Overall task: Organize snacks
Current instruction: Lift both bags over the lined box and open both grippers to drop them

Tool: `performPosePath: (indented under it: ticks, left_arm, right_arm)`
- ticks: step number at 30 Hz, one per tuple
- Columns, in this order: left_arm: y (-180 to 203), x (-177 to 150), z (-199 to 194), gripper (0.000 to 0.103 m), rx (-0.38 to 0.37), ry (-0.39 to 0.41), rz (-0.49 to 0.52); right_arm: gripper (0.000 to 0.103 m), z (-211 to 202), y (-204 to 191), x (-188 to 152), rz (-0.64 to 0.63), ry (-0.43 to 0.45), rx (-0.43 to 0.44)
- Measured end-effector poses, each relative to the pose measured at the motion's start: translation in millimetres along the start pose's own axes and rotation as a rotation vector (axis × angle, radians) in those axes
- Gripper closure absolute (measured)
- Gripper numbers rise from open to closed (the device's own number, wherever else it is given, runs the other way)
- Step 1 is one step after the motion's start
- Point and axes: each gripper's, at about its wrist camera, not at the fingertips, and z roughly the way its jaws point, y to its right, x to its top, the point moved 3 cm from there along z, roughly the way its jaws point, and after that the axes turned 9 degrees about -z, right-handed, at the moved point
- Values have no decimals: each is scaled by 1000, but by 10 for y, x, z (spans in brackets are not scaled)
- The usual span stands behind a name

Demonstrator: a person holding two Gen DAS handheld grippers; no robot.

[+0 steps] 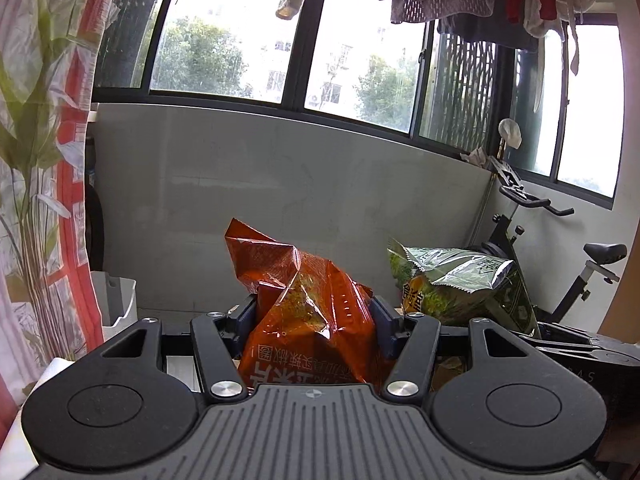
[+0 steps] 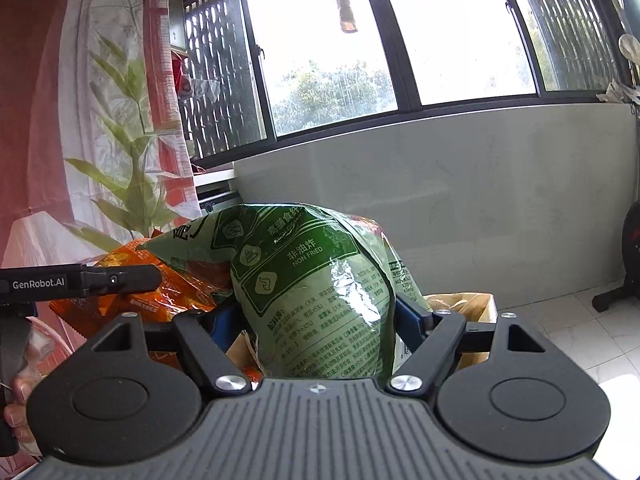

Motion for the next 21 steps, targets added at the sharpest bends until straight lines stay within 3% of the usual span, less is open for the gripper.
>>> performPosePath:
  ticks: [7,10,11,14,18,21]
  left_arm:
    - [-96,-95,464,39,2,-78,11]
    - [-140,-158,599,25,-47,-129,-26]
    - [-158,-180,632,20,-49,-139,-36]
    - [-203,-227,658,19,-21,-140,-26]
    - [-280,-220,572,19,-18,-137,-32]
    - [-268,-187,403,19,-7,-124,-23]
  right_arm:
    - [23,344,218,-233,81,-111,-20]
    - [21,366,266,-306,77,-152,-61]
    - [20,354,272,-322,80,-153,-61]
    - [11,260,232,-303,54,-136,-55]
    - [11,118,180,-259,-14,-125,-63]
    - [11,-27,199,-229,19,-96,-62]
